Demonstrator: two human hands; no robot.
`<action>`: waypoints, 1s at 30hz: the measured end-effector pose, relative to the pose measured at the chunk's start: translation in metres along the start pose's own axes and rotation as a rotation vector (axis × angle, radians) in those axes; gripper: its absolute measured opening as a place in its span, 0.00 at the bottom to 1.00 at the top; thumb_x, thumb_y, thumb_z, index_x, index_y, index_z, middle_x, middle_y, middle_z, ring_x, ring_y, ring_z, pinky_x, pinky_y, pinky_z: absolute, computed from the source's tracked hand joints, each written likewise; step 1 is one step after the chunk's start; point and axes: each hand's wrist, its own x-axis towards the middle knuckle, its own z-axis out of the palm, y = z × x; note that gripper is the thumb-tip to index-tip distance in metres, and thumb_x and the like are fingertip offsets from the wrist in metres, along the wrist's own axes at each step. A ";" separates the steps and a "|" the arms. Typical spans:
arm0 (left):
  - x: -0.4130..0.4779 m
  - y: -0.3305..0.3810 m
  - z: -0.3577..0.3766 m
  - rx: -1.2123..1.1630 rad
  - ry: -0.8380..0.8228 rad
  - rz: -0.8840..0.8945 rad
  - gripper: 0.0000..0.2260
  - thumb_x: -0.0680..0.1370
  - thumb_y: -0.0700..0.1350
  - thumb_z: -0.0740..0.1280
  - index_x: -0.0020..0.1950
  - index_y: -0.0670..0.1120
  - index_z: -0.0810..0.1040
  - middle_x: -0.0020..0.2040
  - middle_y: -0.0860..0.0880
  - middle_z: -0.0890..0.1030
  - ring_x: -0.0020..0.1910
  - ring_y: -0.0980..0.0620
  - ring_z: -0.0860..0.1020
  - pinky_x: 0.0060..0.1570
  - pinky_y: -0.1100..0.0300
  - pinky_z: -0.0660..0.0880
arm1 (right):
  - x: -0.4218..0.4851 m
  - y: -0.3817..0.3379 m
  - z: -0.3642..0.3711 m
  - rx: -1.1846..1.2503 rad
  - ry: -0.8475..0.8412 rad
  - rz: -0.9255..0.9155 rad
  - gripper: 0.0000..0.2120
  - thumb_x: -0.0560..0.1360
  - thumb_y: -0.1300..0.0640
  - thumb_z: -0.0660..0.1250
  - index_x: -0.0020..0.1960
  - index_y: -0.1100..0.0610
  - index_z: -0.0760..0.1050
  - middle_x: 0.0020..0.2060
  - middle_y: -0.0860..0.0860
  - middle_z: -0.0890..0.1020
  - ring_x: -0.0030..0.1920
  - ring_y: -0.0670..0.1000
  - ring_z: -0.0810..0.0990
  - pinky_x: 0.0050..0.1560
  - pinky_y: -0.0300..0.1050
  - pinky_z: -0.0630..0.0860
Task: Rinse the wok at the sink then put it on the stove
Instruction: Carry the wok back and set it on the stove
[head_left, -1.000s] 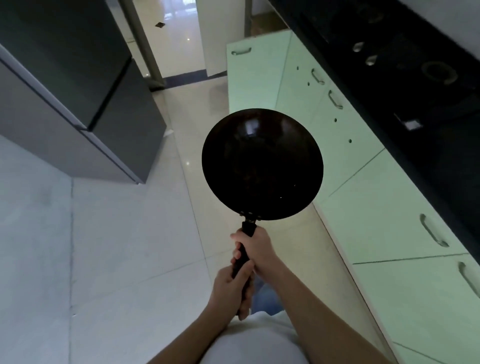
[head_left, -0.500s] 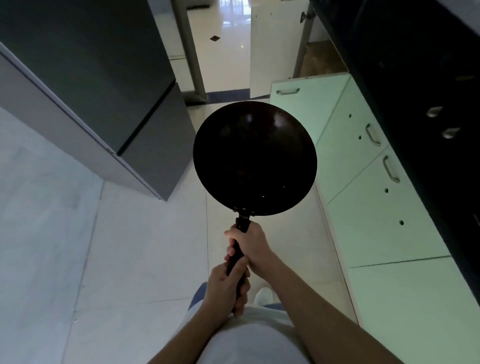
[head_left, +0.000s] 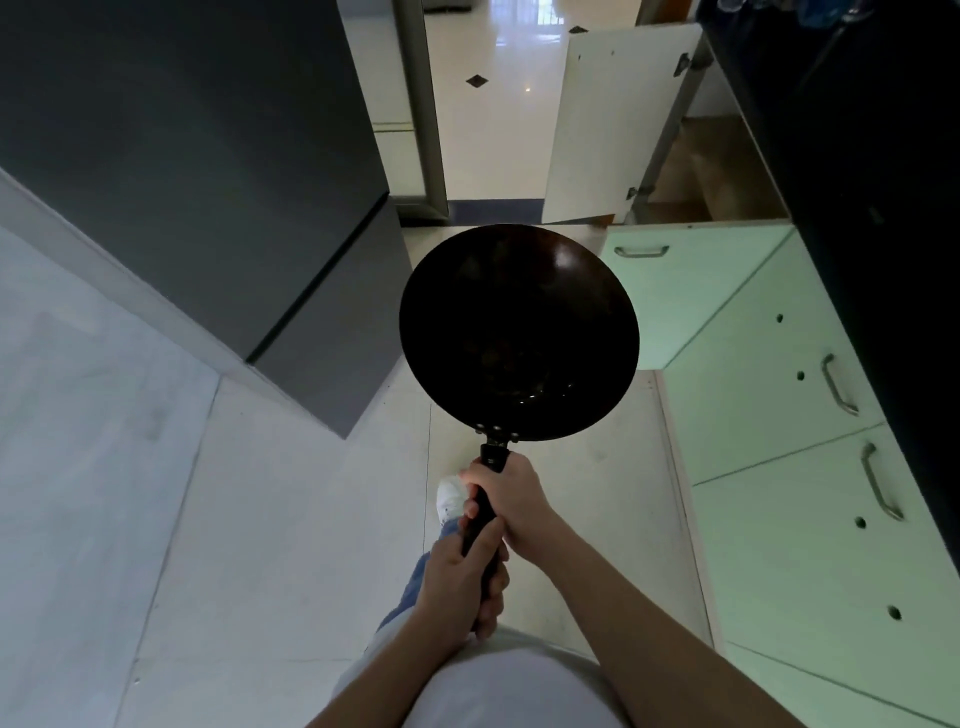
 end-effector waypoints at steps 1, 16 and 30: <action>0.015 0.015 -0.006 0.000 -0.010 0.004 0.16 0.82 0.47 0.60 0.38 0.39 0.72 0.24 0.47 0.70 0.16 0.53 0.64 0.17 0.65 0.62 | 0.015 -0.012 0.005 0.002 0.009 -0.009 0.18 0.76 0.71 0.63 0.29 0.61 0.68 0.23 0.53 0.71 0.21 0.49 0.72 0.25 0.42 0.75; 0.201 0.201 -0.080 0.057 -0.132 0.058 0.16 0.81 0.47 0.61 0.37 0.40 0.73 0.23 0.46 0.70 0.17 0.50 0.64 0.17 0.64 0.65 | 0.218 -0.168 0.064 0.103 0.094 -0.048 0.11 0.76 0.70 0.65 0.37 0.61 0.71 0.27 0.55 0.73 0.24 0.51 0.74 0.29 0.46 0.78; 0.372 0.330 -0.057 0.130 -0.175 0.099 0.16 0.82 0.45 0.60 0.35 0.40 0.72 0.24 0.45 0.69 0.16 0.51 0.64 0.16 0.66 0.64 | 0.386 -0.287 0.027 0.123 0.124 -0.095 0.11 0.76 0.69 0.65 0.36 0.62 0.71 0.26 0.55 0.73 0.24 0.52 0.74 0.32 0.49 0.79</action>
